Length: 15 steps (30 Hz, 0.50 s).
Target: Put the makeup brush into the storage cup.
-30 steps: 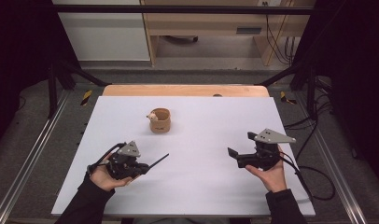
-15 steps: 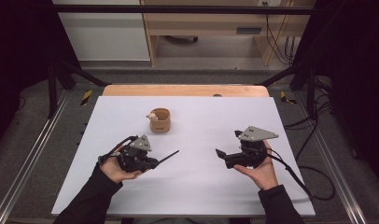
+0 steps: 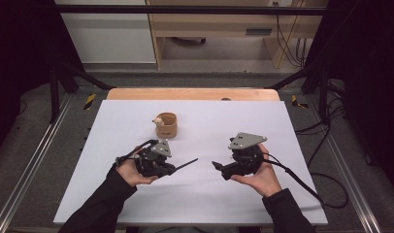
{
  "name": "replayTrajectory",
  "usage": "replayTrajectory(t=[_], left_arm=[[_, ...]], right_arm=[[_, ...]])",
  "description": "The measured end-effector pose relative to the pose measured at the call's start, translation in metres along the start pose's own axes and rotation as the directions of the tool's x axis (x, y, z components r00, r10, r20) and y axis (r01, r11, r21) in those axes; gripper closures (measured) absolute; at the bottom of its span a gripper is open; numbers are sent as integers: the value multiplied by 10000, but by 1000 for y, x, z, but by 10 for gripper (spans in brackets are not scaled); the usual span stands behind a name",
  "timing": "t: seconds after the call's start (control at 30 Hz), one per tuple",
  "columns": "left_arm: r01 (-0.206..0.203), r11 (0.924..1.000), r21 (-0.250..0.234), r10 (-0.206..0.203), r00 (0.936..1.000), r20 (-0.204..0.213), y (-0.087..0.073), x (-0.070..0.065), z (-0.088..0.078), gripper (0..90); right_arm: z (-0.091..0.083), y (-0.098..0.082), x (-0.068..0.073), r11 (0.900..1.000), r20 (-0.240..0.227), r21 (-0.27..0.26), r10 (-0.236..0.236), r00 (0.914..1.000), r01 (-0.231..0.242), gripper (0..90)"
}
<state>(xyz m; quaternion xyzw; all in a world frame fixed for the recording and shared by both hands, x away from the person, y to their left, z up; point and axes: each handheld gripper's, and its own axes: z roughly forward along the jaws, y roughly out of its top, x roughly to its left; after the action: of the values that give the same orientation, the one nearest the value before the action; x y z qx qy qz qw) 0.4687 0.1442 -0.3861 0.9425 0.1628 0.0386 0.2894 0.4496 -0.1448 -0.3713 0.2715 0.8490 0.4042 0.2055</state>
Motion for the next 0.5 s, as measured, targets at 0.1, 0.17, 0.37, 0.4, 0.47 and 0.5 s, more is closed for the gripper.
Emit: replayTrajectory(t=[0.1, 0.17, 0.37, 0.4, 0.47, 0.5], left_arm=[[-89, 10000, 38, 89, 9999, 122, 2, 0, 2, 832], [-125, 9999, 24, 125, 9998, 179, 4, -1, 4, 832], [-318, 9994, 153, 312, 9988, 371, 9, 0, 5, 832], [-367, 9991, 208, 358, 9986, 382, 9, 0, 5, 832], [-381, 9989, 267, 369, 9983, 449, 11, 0, 5, 832], [-421, 9986, 333, 406, 9981, 453, 11, 0, 6, 832]], right_arm=[[2, 1, 4, 9997, -92, 198, -165, 9998, 166, 65], [4, 2, 6, 9992, -150, 308, -261, 9995, 266, 67], [10, 6, 15, 9958, -374, 634, -630, 9973, 653, 76], [11, 6, 16, 9949, -428, 645, -744, 9963, 771, 82], [12, 7, 18, 9927, -475, 767, -895, 9949, 930, 89], [13, 8, 19, 9916, -497, 803, -981, 9939, 1018, 92]])
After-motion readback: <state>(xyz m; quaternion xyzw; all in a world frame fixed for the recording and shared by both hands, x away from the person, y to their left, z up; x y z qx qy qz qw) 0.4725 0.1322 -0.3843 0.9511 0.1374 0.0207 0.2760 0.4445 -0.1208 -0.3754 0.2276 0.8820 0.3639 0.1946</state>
